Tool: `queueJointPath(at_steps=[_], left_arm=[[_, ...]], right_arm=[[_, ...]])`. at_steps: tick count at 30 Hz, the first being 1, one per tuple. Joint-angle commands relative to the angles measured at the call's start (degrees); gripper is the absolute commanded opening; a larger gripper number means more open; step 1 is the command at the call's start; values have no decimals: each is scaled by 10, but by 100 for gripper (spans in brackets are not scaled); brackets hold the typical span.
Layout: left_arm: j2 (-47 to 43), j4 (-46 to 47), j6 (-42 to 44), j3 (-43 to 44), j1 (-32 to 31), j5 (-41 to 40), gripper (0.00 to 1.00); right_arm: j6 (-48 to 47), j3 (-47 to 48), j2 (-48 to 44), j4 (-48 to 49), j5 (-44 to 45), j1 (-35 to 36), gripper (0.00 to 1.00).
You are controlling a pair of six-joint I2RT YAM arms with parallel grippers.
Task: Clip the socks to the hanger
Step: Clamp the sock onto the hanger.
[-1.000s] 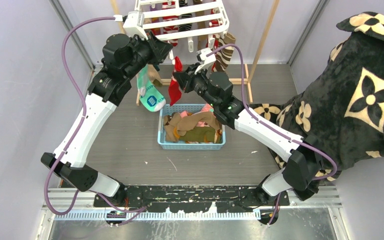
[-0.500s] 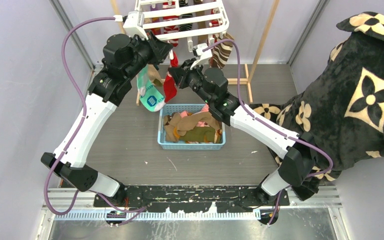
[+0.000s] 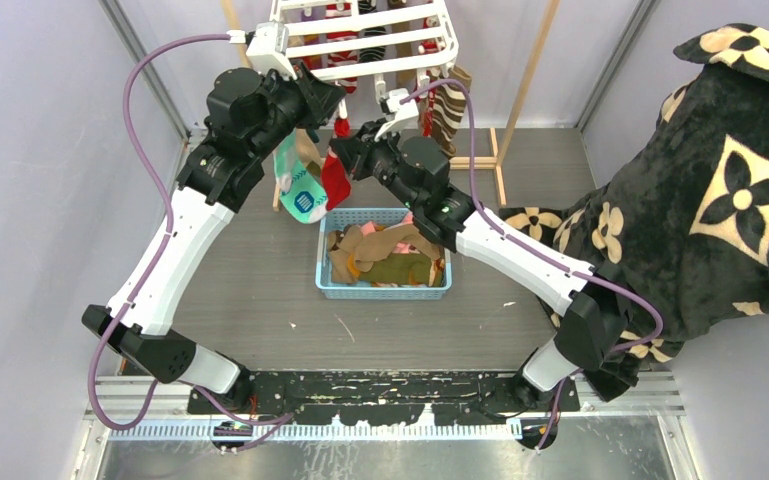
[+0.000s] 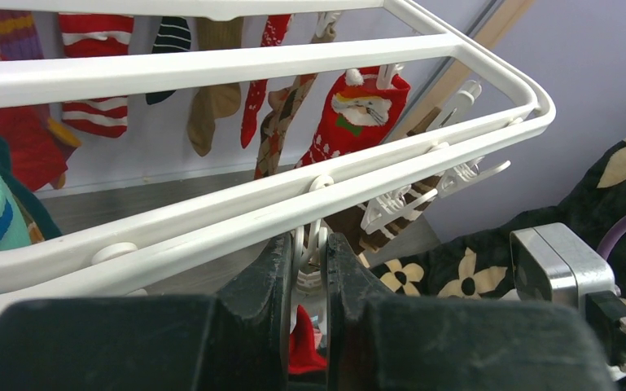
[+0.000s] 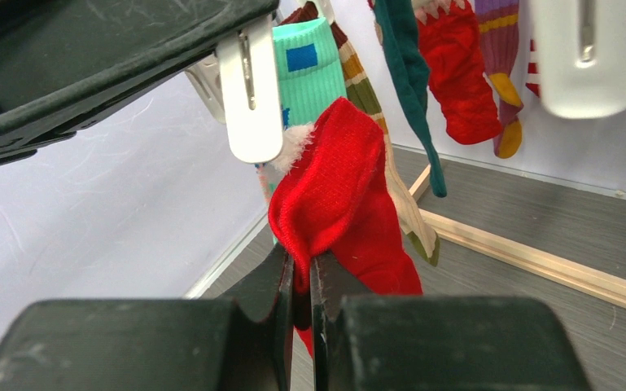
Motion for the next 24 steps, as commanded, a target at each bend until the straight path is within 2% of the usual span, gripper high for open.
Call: queueJointPath(at_steps=[1, 24], left_arm=[[-15, 19, -7, 13, -3, -21, 0], [-17, 19, -1, 18, -3, -24, 0]], right_arm=[[8, 43, 9, 28, 7, 16, 1], [1, 24, -5, 27, 63, 23, 1]])
